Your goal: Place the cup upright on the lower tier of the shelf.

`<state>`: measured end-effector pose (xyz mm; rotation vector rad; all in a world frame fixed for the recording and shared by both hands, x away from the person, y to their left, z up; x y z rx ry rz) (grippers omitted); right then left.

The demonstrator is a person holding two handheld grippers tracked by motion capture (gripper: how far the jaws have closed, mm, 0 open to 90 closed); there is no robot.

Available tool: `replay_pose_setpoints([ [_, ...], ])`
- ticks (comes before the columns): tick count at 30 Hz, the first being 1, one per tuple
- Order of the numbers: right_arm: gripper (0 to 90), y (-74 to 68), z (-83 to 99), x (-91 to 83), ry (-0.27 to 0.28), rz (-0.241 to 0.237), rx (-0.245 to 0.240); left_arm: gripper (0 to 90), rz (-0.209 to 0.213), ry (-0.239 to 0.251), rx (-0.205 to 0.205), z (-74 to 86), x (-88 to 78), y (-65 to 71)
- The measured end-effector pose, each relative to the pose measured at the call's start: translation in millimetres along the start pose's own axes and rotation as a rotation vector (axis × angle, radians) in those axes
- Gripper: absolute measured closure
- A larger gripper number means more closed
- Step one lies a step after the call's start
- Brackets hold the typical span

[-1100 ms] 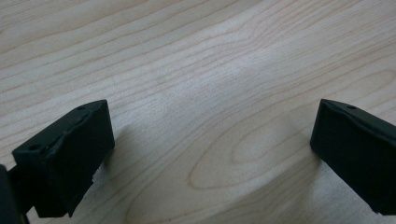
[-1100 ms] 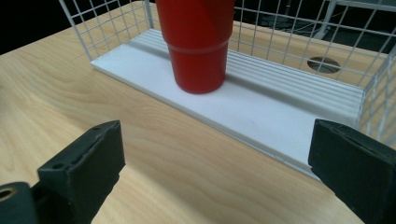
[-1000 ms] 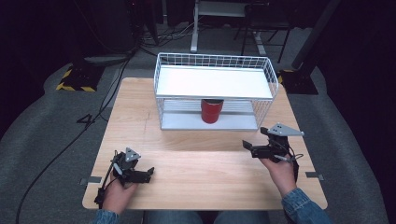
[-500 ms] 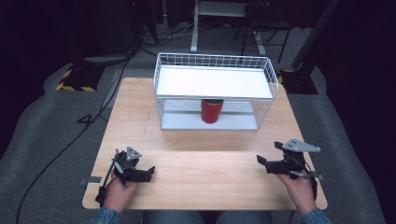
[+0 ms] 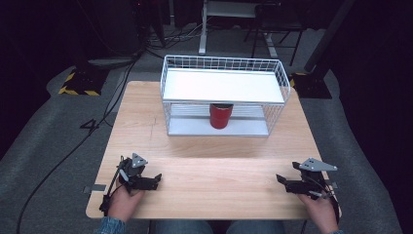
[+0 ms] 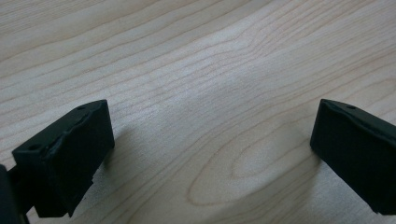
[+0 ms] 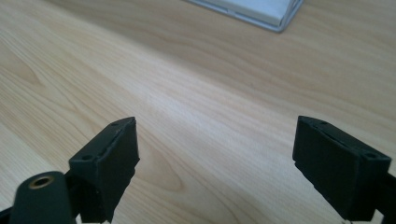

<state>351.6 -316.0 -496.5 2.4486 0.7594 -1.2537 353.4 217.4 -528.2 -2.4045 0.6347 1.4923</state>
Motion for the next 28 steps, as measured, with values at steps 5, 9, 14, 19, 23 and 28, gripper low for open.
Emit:
replay_pose_setpoints([
  [5, 14.6, 5.8, 9.8, 7.4, -0.032, -0.009, 0.009, 0.1, -0.001, -0.001, 0.001, -0.1, 0.0, -0.1],
  [9, 14.6, 6.8, 16.6, 14.1, -0.074, -0.020, 0.012, 0.1, -0.002, -0.002, 0.003, -0.2, -0.1, -0.3],
  [14, 14.3, 5.8, 21.0, 17.4, -0.089, -0.008, 0.010, 0.1, -0.002, -0.001, 0.004, -0.3, 0.1, -0.4],
  [19, 12.3, 4.8, 24.5, 18.0, -0.061, -0.003, 0.010, 0.1, 0.002, -0.002, 0.003, -0.4, 0.2, -0.2],
  [23, 12.2, 4.0, 26.4, 16.7, -0.062, 0.005, 0.019, 0.1, -0.003, -0.002, 0.004, -0.4, 0.1, -0.4],
  [28, 11.8, 2.9, 27.9, 15.6, -0.062, 0.013, 0.032, 0.1, -0.004, -0.001, 0.005, -0.4, 0.0, -0.3],
])
Point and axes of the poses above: each handheld gripper's, and its own axes: x roughly forward along the jaws, z roughly out of its underside, y roughly to its right, the point moved 3 cm from there along x, roughly forward along the jaws, and after that the axes turned 15 degrees about -y, right-handed, at the moved point
